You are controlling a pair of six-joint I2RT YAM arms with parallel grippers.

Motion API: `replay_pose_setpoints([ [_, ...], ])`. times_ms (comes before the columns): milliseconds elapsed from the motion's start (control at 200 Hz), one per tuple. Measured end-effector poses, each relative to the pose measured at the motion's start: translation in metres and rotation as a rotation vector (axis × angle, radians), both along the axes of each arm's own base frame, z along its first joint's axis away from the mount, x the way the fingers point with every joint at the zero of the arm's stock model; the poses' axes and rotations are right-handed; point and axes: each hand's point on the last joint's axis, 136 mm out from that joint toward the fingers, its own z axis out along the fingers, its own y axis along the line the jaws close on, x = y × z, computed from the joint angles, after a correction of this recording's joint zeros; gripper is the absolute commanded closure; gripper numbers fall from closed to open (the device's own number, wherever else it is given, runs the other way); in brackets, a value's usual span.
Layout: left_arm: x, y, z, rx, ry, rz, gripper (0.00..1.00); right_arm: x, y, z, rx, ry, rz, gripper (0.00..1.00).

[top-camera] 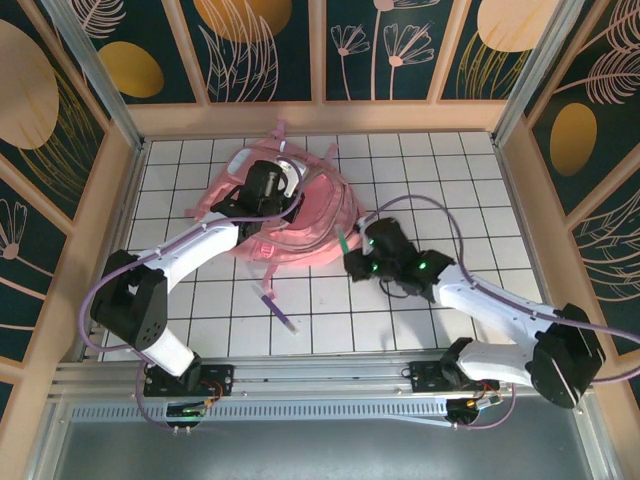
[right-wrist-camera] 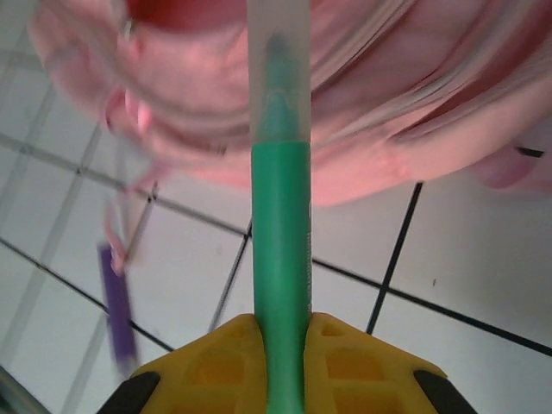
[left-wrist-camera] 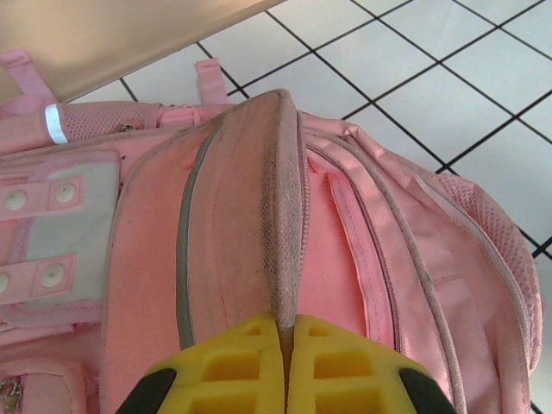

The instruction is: Pack the student bag

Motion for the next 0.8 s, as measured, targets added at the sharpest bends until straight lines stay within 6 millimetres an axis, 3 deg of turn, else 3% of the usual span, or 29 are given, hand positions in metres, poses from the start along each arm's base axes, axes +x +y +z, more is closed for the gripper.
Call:
replay_pose_setpoints([
  [90,0.0,-0.002,0.002,-0.027,0.012,0.002,1.0,0.03,-0.002,0.016,0.136,0.074,-0.098,0.93],
  [185,-0.001,-0.005,0.006,-0.071,0.033,0.003,1.0,0.062,0.017,0.02,0.27,0.171,-0.162,0.94],
  [445,-0.002,-0.012,0.013,-0.166,0.082,0.009,1.0,0.146,0.09,-0.02,0.502,0.42,-0.292,0.91],
  [500,-0.002,-0.013,0.014,-0.174,0.086,0.01,1.0,0.169,0.105,-0.022,0.539,0.424,-0.298,0.85],
  [576,-0.001,-0.013,0.016,-0.181,0.086,0.016,1.0,0.19,0.124,-0.022,0.584,0.434,-0.286,0.68],
  [711,0.002,-0.013,0.019,-0.184,0.077,0.023,1.0,0.191,0.128,-0.019,0.596,0.45,-0.274,0.48],
  [801,0.005,-0.013,0.022,-0.185,0.071,0.031,1.0,0.175,0.115,-0.021,0.557,0.466,-0.28,0.44],
])
